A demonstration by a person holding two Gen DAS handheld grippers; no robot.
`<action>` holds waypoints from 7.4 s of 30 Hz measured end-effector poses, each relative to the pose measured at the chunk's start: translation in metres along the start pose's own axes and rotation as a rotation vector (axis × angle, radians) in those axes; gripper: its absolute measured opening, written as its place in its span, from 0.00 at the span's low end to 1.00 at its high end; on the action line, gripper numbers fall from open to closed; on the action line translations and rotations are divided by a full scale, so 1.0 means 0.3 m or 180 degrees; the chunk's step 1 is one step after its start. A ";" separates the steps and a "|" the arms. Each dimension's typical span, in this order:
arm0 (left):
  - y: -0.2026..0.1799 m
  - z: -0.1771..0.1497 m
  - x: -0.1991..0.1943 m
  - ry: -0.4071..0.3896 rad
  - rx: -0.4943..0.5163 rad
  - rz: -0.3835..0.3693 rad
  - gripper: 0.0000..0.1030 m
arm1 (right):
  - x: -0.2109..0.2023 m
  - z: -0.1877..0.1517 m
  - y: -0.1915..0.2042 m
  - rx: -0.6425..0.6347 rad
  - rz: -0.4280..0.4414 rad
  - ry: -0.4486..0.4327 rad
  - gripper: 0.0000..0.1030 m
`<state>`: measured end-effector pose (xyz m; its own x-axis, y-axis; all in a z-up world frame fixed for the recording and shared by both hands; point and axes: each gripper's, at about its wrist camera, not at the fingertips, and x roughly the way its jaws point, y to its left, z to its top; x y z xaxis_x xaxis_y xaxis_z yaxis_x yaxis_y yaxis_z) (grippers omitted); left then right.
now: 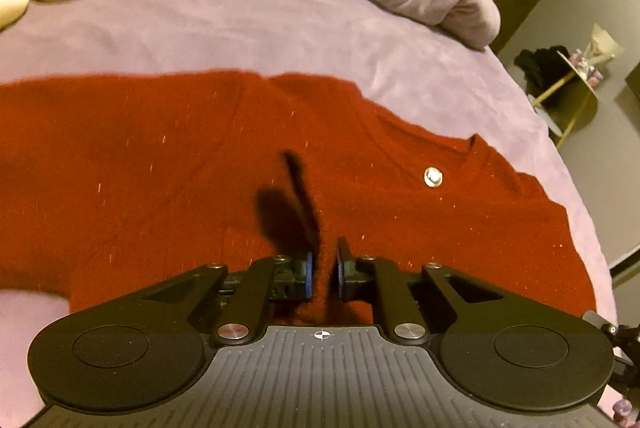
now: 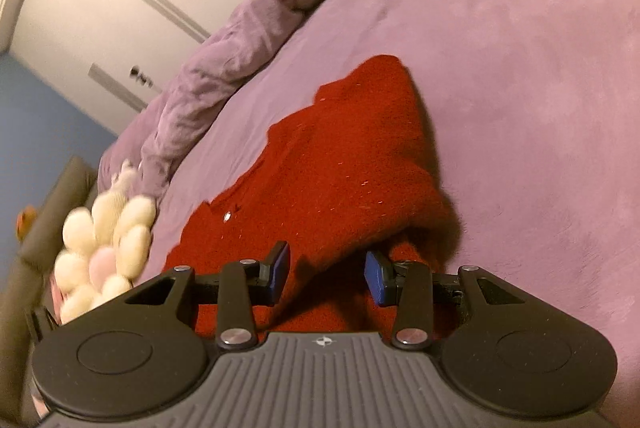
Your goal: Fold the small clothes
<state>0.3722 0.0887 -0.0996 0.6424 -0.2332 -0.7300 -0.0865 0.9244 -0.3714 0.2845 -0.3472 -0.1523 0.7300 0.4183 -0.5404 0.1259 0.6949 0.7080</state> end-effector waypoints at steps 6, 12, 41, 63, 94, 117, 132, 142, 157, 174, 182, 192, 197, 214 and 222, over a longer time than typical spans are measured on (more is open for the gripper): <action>-0.035 0.084 -0.103 -0.0599 0.0448 0.0194 0.11 | 0.036 0.006 -0.028 0.0198 0.0040 -0.0037 0.36; 0.054 0.094 -0.100 -0.0546 0.0445 0.0449 0.12 | 0.085 0.002 0.002 0.0148 0.0062 -0.0033 0.26; 0.038 0.044 0.005 -0.0434 0.0583 0.0286 0.12 | 0.006 -0.081 0.288 -0.1833 -0.0873 -0.0501 0.17; 0.047 0.034 0.083 -0.0271 0.0690 0.0478 0.19 | 0.340 -0.133 0.329 -0.2987 -0.1456 -0.0358 0.15; 1.120 -0.222 -0.520 -0.1277 -0.2656 0.0392 0.52 | 0.072 -0.392 0.472 -0.2493 -0.1023 0.0013 0.50; 0.336 0.121 -0.442 -0.1518 0.0240 0.0565 0.10 | 0.032 -0.372 0.417 -0.1986 -0.0939 -0.0096 0.50; 0.045 -0.167 -0.229 -0.0960 0.0737 0.0368 0.85 | 0.060 -0.278 0.450 -0.1871 -0.0522 0.0018 0.50; 0.258 -0.168 -0.229 -0.0861 0.0154 0.0779 0.82 | 0.406 -0.174 0.550 -0.1022 0.0101 0.0544 0.43; 0.187 -0.195 -0.227 -0.0817 0.0451 0.0925 0.82 | 0.275 -0.130 0.622 -0.1607 -0.0188 -0.0348 0.12; 0.129 -0.206 -0.236 -0.0455 0.0590 0.0531 0.72 | 0.218 -0.004 0.258 -0.0895 -0.0527 0.0004 0.23; 0.131 -0.211 -0.152 -0.0372 0.0593 0.0788 0.68 | 0.286 -0.002 0.285 -0.0883 -0.0382 0.0098 0.21; 0.065 -0.166 -0.137 -0.0528 0.0593 0.0773 0.69 | 0.123 0.010 0.314 -0.1270 -0.0765 -0.0744 0.06; 0.030 -0.170 -0.086 -0.0490 0.0775 0.0872 0.64 | 0.174 0.015 0.217 -0.1032 -0.0886 -0.0358 0.09; 0.028 -0.111 -0.075 -0.0429 0.0496 0.0800 0.58 | 0.209 -0.030 0.389 -0.2201 -0.0983 -0.0613 0.07; 0.055 -0.086 -0.061 -0.0616 0.0355 0.0903 0.54 | 0.253 -0.052 0.413 -0.2366 -0.1003 -0.0490 0.07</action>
<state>0.3394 0.1005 -0.1072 0.7380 0.0892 -0.6689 -0.2053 0.9739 -0.0967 0.3450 -0.2202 -0.1129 0.8256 0.0916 -0.5568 -0.0981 0.9950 0.0182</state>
